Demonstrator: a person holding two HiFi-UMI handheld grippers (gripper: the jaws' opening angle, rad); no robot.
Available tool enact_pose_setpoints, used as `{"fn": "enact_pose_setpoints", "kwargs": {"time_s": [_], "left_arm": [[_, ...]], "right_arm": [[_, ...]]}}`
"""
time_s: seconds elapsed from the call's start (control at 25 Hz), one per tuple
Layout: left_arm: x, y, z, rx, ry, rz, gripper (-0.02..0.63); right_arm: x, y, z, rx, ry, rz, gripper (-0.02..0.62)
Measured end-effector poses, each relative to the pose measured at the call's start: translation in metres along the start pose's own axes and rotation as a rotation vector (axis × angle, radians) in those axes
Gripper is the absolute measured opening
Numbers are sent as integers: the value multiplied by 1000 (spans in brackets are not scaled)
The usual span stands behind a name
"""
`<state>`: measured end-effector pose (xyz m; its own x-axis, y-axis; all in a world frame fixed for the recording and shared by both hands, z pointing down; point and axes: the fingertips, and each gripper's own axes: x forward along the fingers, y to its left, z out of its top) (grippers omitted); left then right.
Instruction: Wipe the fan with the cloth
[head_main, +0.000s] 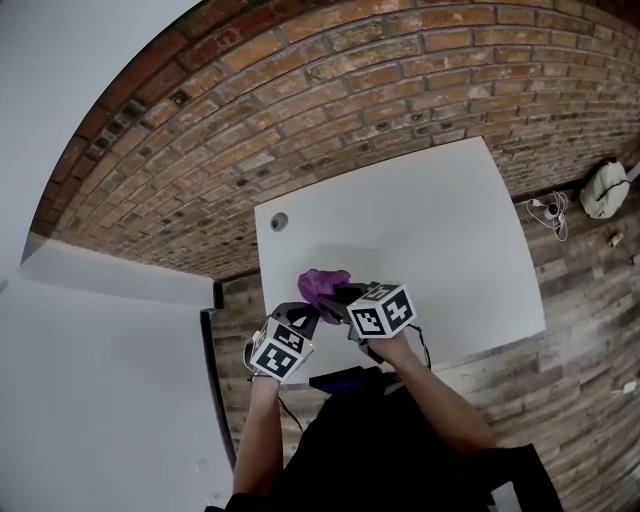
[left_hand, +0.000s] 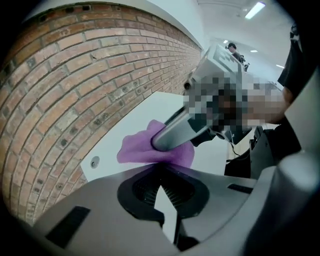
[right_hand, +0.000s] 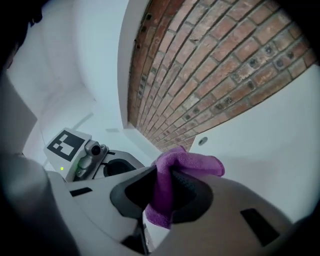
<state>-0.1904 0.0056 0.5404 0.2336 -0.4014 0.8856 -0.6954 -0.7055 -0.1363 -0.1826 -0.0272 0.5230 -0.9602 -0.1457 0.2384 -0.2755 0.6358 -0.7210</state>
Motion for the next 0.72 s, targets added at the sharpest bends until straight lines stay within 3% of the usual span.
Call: {"fn": "enact_pose_setpoints", "kwargs": {"time_s": [0.12,0.28,0.4,0.52,0.6,0.72], "left_arm": [[0,2,0,7,6,-3,2],[-2,3,-1,-6,-2,-5,2],[-1,2,0,-12,-7,-13,2],[-1,2,-1,-11,-9,-12,2],[-1,3,-1,-7,-6,-8,2],[-1,2,-2,2,4,-4,2]], "right_arm": [[-12,-32,-15,128,-72,-33,63],[-7,-71,-66,252,48,-80,63],[-24,-84,-55,334,-33,-115,63],[-34,-67,-12,387,-180,-16,63],[-28,-47,1,414,-204,84,63],[-12,-46,-17,416,-169,59,63]]}}
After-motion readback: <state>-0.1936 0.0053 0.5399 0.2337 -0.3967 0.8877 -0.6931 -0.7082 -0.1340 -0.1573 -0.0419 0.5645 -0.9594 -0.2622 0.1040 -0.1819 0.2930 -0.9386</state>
